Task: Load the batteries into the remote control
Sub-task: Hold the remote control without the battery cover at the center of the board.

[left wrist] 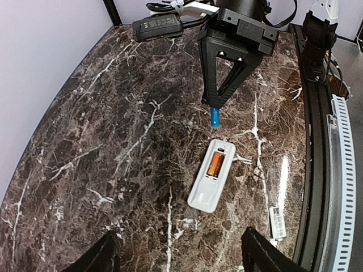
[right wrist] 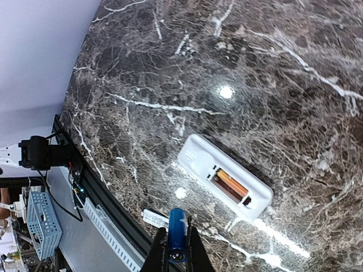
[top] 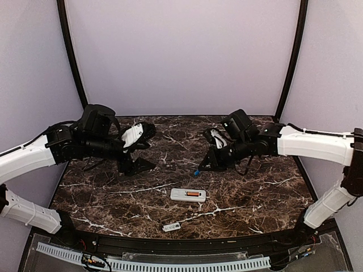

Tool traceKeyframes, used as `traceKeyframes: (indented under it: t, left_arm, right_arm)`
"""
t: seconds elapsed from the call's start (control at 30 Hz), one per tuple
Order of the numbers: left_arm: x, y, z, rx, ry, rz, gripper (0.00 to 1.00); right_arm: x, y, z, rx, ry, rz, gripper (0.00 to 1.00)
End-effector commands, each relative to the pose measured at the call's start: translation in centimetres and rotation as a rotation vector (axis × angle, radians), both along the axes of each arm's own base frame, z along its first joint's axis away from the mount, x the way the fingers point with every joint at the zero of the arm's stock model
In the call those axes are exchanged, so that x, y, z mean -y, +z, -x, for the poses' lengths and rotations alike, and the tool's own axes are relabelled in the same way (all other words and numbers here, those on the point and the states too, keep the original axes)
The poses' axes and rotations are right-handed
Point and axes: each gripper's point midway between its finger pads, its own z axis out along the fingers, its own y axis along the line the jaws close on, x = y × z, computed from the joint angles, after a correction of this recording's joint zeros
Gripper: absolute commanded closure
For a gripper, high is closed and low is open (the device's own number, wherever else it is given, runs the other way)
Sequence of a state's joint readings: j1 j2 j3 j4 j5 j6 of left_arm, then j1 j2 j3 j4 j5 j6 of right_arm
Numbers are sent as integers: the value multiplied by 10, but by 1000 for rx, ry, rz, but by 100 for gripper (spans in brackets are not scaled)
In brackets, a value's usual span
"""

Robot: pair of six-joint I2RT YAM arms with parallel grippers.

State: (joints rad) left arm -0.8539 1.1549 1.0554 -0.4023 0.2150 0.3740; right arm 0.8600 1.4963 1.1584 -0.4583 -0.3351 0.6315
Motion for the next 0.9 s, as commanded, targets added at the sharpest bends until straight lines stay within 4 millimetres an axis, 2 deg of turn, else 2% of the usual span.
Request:
traceKeyframes:
  t: [0.0,0.13,0.27,0.43,0.47,0.5,0.53,0.57,0.6,0.63,0.67,0.73,0.87]
  left_arm:
    - [-8,-9,27,-184,20,46,28]
    - [-5,-4,37,-207,16,134,29]
    - [-1,-24,30,-196,32,102,25]
    - [23,-68,20,-236,-39,-27,11]
    - [27,-75,18,-219,-64,-44,10]
    - [31,-91,16,-235,-71,-78,9]
    - [36,-95,12,-210,-88,-78,9]
    - [38,-112,11,-227,-93,-106,7]
    - [44,-113,7,-203,-114,-98,6]
    - [49,-127,7,-223,-136,-117,6]
    - [56,-127,3,-186,-169,-108,4]
    - [68,-152,-2,-202,-216,-158,3]
    - [75,-181,-4,-223,-284,-241,2]
  right_arm:
    - [8,-3,-4,50,-82,-78,100]
    - [13,-18,-1,70,-77,-90,100]
    - [17,-31,-3,94,-62,-46,100]
    - [19,-37,0,82,-65,-56,100]
    - [19,-39,2,76,-64,-65,100]
    - [19,-42,4,68,-61,-69,100]
    - [20,-43,6,64,-59,-73,100]
    - [21,-46,7,57,-58,-74,100]
    - [22,-48,9,50,-58,-77,100]
    - [22,-49,11,44,-60,-84,100]
    - [23,-50,12,42,-60,-90,100]
    - [25,-51,14,42,-65,-97,100]
    - [29,-61,12,31,-96,-79,100]
